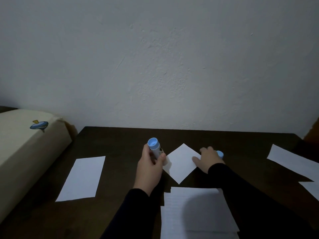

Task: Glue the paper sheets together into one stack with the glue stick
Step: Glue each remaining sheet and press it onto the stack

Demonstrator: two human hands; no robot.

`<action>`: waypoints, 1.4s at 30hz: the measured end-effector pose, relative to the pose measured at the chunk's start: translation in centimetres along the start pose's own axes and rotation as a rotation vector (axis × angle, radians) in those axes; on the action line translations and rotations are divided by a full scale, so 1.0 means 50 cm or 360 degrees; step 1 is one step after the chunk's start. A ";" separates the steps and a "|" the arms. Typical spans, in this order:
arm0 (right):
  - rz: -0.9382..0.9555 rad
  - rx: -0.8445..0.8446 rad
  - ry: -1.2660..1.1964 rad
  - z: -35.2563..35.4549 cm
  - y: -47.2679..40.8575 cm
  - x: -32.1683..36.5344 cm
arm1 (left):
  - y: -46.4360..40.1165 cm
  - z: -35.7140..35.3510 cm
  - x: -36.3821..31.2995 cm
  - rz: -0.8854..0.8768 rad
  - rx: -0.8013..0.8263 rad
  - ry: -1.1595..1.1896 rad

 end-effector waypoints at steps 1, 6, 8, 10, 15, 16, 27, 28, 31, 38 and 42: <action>-0.0017 0.0026 -0.0012 0.004 -0.007 0.002 | -0.001 0.000 -0.001 -0.0003 0.0002 -0.0011; -0.0120 0.0188 -0.0014 0.003 -0.030 0.014 | -0.008 -0.003 0.002 0.0013 -0.0013 -0.0049; -0.0154 0.0212 -0.0114 -0.002 -0.032 0.015 | -0.009 -0.004 0.003 0.0008 -0.0011 -0.0058; -0.0154 0.0193 -0.0201 -0.003 -0.024 0.015 | -0.010 -0.004 0.004 0.0007 -0.0010 -0.0053; 0.0001 0.0118 -0.0440 -0.003 0.005 0.006 | -0.009 -0.005 0.009 -0.0001 0.0016 -0.0055; 0.0046 0.0112 -0.0415 -0.003 0.012 0.004 | -0.007 -0.007 0.009 -0.0002 0.0021 -0.0061; 0.0106 0.0250 -0.0596 -0.010 0.064 -0.031 | 0.011 -0.008 -0.001 0.0037 0.0032 -0.0074; 0.0099 0.0260 -0.0605 -0.015 0.069 -0.035 | 0.013 -0.008 -0.003 0.0042 0.0034 -0.0066; 0.0107 0.0188 -0.0635 -0.028 0.089 -0.037 | 0.020 -0.011 -0.006 0.0036 0.0043 -0.0033; 0.0390 0.0033 -0.0287 -0.020 0.148 -0.016 | 0.032 -0.022 -0.007 -0.0001 0.0072 -0.0083; 0.0437 -0.0143 -0.0269 -0.014 0.139 -0.024 | 0.034 -0.036 0.000 -0.0016 0.0120 -0.0164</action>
Point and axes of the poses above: each hand's wrist, its own y-axis away from the middle knuckle, its own z-axis out of the back of the hand, x = y × z, the point moved 1 cm from there along -y, towards the middle knuckle, and after that the axes turned 2 degrees about y, right-handed, at the moved point
